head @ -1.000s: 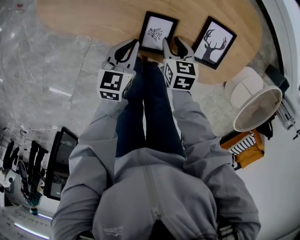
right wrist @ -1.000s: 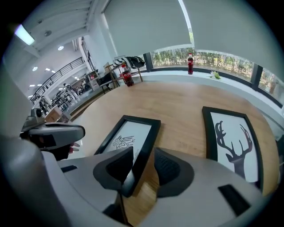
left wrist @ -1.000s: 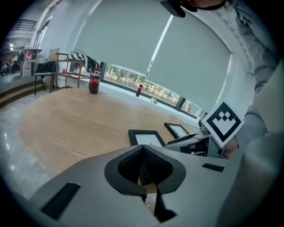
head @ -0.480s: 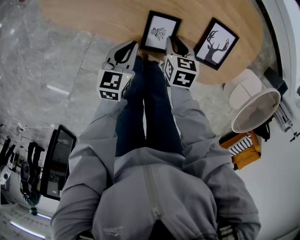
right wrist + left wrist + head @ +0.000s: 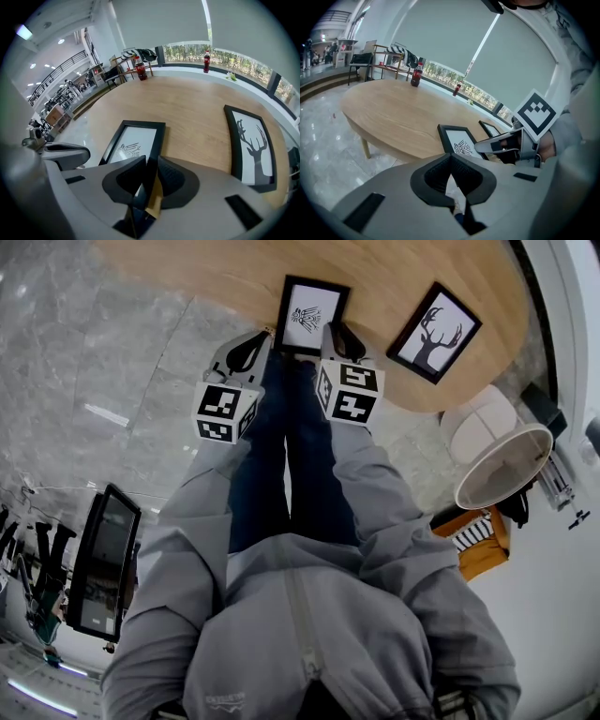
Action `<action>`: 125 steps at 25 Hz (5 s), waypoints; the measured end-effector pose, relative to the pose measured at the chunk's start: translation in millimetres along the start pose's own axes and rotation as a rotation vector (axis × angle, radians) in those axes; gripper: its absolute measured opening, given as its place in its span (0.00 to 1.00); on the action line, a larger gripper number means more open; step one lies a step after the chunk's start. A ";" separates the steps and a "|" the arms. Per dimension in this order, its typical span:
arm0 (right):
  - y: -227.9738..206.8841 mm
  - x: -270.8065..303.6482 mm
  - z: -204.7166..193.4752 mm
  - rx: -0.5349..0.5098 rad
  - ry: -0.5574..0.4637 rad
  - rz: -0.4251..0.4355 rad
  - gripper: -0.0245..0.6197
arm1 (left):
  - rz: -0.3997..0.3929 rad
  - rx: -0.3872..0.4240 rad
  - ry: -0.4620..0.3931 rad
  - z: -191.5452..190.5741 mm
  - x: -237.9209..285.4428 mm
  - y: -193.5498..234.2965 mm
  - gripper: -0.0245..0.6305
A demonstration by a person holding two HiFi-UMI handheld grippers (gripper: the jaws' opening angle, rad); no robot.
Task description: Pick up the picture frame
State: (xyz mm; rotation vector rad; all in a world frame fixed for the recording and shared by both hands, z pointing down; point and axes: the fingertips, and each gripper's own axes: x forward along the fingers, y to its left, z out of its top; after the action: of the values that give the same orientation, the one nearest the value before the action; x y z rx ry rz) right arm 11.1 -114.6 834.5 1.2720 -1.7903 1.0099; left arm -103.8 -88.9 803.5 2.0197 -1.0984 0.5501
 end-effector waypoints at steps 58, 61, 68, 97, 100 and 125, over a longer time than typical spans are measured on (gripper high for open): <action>53.5 -9.9 -24.7 -0.037 0.065 0.158 0.17 | -0.386 -0.593 0.178 -24.2 15.0 -31.2 0.08; 50.0 -14.2 -22.4 -0.046 0.079 0.138 0.17 | -0.370 -0.582 0.210 -21.7 14.4 -39.1 0.08; 33.9 -35.0 -12.7 -0.034 0.094 0.102 0.17 | -0.308 -0.552 0.263 -16.9 13.5 -48.4 0.07; 46.5 -261.6 133.9 -0.063 -0.084 0.037 0.09 | -0.061 -0.279 0.097 178.0 -137.1 -114.2 0.07; 45.0 -288.1 146.4 -0.082 -0.117 0.033 0.09 | -0.046 -0.245 0.063 203.1 -153.3 -126.6 0.07; 27.6 -487.5 253.9 -0.092 -0.487 -0.011 0.09 | 0.018 0.032 -0.269 363.4 -294.1 -225.8 0.07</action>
State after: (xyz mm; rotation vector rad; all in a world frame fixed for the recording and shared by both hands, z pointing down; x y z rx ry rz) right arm 86.6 -137.4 289.8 1.5613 -2.1562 0.6335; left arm -66.3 -144.7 288.8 2.1586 -1.2737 0.3114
